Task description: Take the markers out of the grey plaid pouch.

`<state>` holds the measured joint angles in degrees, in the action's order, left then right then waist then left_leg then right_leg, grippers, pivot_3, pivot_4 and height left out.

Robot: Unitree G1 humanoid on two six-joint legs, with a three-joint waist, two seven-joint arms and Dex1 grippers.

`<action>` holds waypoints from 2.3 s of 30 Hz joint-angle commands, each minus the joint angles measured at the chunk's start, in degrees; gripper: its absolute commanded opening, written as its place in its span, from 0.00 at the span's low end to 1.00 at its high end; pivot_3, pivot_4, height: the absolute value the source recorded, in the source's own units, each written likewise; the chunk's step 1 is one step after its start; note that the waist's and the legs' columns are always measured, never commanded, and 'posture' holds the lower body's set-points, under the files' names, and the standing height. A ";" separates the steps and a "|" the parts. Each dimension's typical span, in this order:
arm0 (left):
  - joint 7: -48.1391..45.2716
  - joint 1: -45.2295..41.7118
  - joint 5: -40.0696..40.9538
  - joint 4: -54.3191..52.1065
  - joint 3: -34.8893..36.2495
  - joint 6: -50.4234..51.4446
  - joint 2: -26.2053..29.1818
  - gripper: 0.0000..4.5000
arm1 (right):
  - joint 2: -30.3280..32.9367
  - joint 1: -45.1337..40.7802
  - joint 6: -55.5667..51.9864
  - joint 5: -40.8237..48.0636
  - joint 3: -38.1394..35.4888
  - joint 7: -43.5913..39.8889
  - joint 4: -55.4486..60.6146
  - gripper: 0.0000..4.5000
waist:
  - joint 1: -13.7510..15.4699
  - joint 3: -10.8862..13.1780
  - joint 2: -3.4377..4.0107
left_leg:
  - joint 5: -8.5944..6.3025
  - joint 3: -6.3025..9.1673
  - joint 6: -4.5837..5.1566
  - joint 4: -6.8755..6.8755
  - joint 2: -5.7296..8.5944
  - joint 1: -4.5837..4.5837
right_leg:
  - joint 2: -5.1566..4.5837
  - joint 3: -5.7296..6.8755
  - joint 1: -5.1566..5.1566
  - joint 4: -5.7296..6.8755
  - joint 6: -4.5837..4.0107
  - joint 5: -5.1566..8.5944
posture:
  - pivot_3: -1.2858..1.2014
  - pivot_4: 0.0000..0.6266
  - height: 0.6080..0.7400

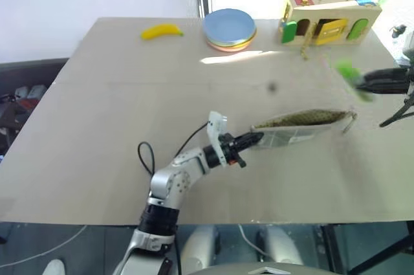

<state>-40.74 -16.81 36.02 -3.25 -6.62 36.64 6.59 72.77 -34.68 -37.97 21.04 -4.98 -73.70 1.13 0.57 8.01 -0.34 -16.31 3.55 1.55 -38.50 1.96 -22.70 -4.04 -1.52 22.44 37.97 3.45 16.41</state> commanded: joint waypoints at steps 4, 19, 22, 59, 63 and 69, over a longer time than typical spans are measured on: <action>0.78 0.39 -0.17 0.22 0.75 -0.27 -0.02 0.00 | -3.67 5.34 11.70 -13.92 10.54 4.73 -11.46 0.02 | -0.65 -0.04 0.06 | 0.01 -0.10 -0.01 -0.02 -0.03 0.08 | 0.03 -0.08 0.00 0.10 0.00 0.00 | 0.52 0.24 1.00; 2.74 1.25 1.60 -2.13 3.33 0.31 0.00 0.00 | -3.56 14.86 11.24 -15.44 12.56 -0.41 -3.99 0.45 | -0.59 -0.05 0.07 | 0.01 0.04 -0.02 -0.08 -0.03 0.06 | 0.04 0.03 -0.05 0.05 0.01 0.00 | 0.52 0.24 1.00; 2.43 1.10 1.39 -1.92 2.78 0.14 0.01 0.00 | -4.03 13.14 10.98 -15.80 10.82 1.36 -3.43 0.77 | -0.61 -0.05 0.07 | 0.01 0.03 -0.02 -0.08 -0.02 0.06 | 0.04 0.03 -0.05 0.05 0.01 0.00 | 0.52 0.24 1.00; 1.05 0.40 -1.24 -0.52 -0.48 -1.51 -0.30 0.00 | -14.26 -3.86 23.02 -21.24 24.84 0.43 -1.14 0.18 | 0.06 -0.02 0.07 | 0.01 0.07 -0.03 -0.04 0.00 0.00 | 0.03 0.08 0.01 0.00 0.00 0.00 | 0.52 0.24 1.00; 1.22 0.37 -1.39 -0.47 -0.21 -1.61 -0.36 0.00 | -16.77 -5.53 29.38 -26.31 27.99 0.13 -5.65 0.59 | -0.74 -0.02 0.06 | 0.01 0.05 -0.04 -0.05 0.00 0.01 | 0.04 0.06 0.01 0.01 0.01 0.00 | 0.52 0.24 1.00; 1.91 0.91 -1.45 -1.01 -0.26 -1.65 -0.77 0.00 | -20.60 -7.87 33.40 -30.62 29.78 0.19 -10.88 0.99 | -1.40 -0.03 0.06 | 0.02 0.06 -0.06 -0.10 -0.03 0.08 | 0.07 0.05 -0.03 0.07 0.01 -0.01 | 0.52 0.24 1.00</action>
<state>-39.24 -16.27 34.81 -3.71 -8.30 35.70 5.49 51.71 -41.84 -5.12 -7.27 24.67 -73.56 -7.84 -0.83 7.98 -0.28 -16.29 3.62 1.49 -38.60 1.93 -22.62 -3.96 -1.47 22.41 38.04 3.46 16.41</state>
